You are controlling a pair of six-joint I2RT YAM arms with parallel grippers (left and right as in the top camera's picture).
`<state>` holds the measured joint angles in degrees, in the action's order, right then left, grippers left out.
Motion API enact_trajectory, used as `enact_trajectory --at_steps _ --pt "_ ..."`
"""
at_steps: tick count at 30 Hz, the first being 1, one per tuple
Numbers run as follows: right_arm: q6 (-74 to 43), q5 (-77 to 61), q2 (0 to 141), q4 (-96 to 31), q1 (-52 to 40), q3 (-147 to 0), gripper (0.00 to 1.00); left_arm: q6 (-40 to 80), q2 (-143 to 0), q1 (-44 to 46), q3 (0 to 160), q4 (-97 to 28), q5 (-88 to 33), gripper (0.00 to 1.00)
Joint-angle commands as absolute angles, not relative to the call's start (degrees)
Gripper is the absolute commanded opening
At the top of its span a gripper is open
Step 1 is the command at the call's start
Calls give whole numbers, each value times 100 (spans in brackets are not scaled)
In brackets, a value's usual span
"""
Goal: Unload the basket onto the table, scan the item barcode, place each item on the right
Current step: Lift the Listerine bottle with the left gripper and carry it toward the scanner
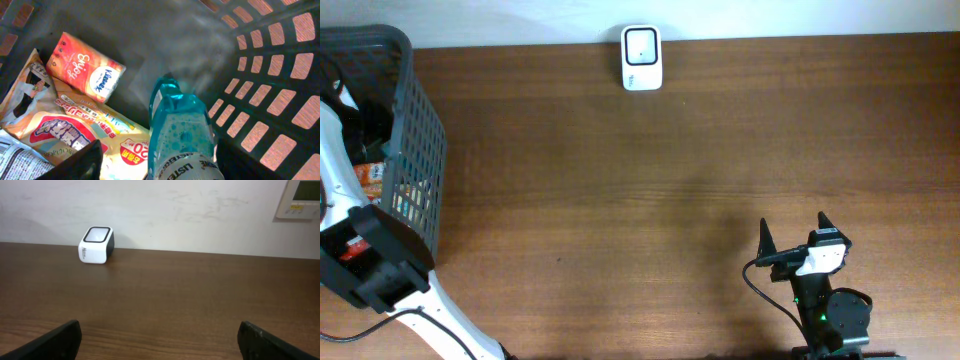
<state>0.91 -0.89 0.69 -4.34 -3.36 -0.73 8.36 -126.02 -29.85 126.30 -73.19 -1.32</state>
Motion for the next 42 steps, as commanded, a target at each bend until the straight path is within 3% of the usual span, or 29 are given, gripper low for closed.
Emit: enact_trajectory --at_steps 1,7,12,15,18,26,42 --pt "108 -60 32 -456 -296 -32 98 801 -12569 -2969 12431 -7312 -174 71" --pt "108 -60 32 -456 -296 -32 98 801 -12569 -2969 11939 -7026 -176 70" --pt "108 -60 32 -456 -296 -32 98 801 -12567 -2969 11939 -6855 -176 57" --pt "108 -60 32 -456 -296 -32 98 801 -12567 -2969 11939 -6792 -176 55" --pt "108 -60 32 -456 -296 -32 98 801 -12567 -2969 11939 -6794 -176 37" --pt "108 -60 32 -456 -296 -32 98 803 -12564 -2969 12241 -7000 -176 17" --pt "108 -60 32 -456 -296 -32 98 1166 -11797 -2985 15305 -8173 -305 11"
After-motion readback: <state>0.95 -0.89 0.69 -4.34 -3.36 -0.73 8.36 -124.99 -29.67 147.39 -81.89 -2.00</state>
